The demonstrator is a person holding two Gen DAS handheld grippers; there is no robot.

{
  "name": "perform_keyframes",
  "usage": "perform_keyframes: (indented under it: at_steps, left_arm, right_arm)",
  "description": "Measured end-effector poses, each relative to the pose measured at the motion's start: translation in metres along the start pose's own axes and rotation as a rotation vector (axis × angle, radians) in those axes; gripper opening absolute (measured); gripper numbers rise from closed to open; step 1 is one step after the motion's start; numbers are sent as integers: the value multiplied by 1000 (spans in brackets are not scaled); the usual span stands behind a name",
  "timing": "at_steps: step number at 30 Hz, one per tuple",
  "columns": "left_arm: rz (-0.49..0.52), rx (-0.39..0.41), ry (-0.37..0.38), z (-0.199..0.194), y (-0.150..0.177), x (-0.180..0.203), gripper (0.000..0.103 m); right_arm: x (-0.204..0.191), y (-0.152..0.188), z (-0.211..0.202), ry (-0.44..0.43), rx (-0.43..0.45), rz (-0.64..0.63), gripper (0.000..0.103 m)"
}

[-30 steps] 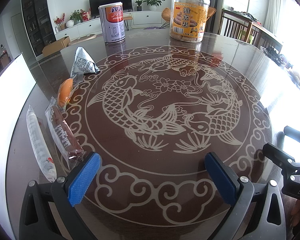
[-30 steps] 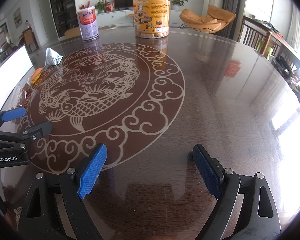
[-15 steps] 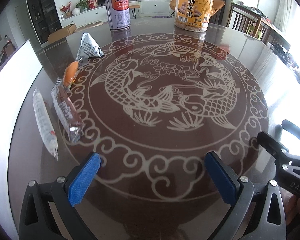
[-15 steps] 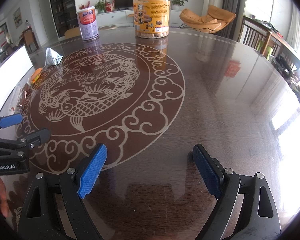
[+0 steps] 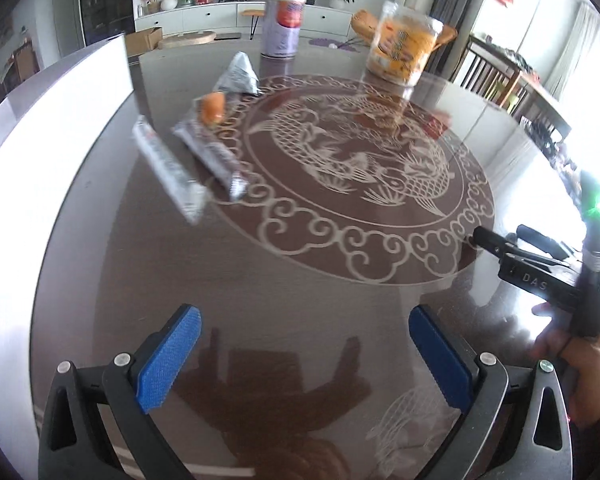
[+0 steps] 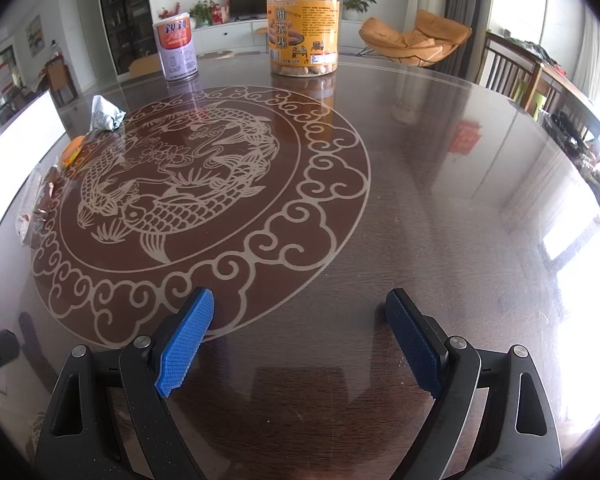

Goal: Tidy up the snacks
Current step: 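Grasp the clear white stick snack with the left tool while the right tool grasps the brown stick snack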

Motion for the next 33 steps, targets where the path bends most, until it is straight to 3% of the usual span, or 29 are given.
perform_keyframes:
  at_steps: [1, 4, 6, 8, 10, 13, 15, 16, 17, 18, 22, 24, 26, 33]
  left_arm:
    - [-10, 15, -4, -7, 3, -7, 103]
    - [-42, 59, -26, -25, 17, -28, 103]
    - [-53, 66, -43, -32, 25, -37, 103]
    - [-63, 68, -67, -37, 33, -45, 103]
    - [-71, 68, -85, -42, 38, -51, 103]
    - [-87, 63, -93, -45, 44, -59, 103]
    - [-95, 66, -92, -46, 46, -62, 103]
    - [-97, 68, -90, -48, 48, -63, 103]
    - [-96, 69, -91, -49, 50, -64, 103]
    - [-95, 67, -93, -49, 52, -65, 103]
    - [-100, 49, -99, -44, 54, -67, 103]
    - [-116, 45, -93, -41, 52, -69, 103]
    - [-119, 52, -88, -42, 44, -70, 103]
    - [-190, 105, -113, -28, -39, -102, 103]
  right_arm:
    - [-1, 0, 2, -9, -8, -4, 96]
    - [-11, -6, 5, -23, -44, -25, 96]
    - [-36, -18, -1, -143, -25, -20, 96]
    - [-75, -32, -12, -276, 10, -43, 96]
    - [-127, -42, -13, -386, -16, -130, 94]
    - [-204, -48, 2, -439, -74, -288, 91]
    - [-240, -46, 18, -411, -92, -377, 78]
    - [-254, -44, 28, -400, -118, -406, 56]
    - [-264, -42, 39, -390, -163, -419, 43]
    - [-270, -39, 49, -382, -206, -419, 43]
    - [-275, -30, 64, -393, -252, -407, 44]
    - [-271, -23, 58, -396, -239, -429, 23]
    - [-261, -17, 52, -387, -240, -434, 20]
    - [-166, 7, 23, -334, -200, -319, 20]
Point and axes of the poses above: each gripper's, at about its wrist camera, not at the fingertips, and z roughly the way its jaws point, x to its right, y to its underside, the point moved 4 cm from there along z, roughly the way its jaws point, and after that the axes turned 12 degrees about z, right-handed, at the moved point
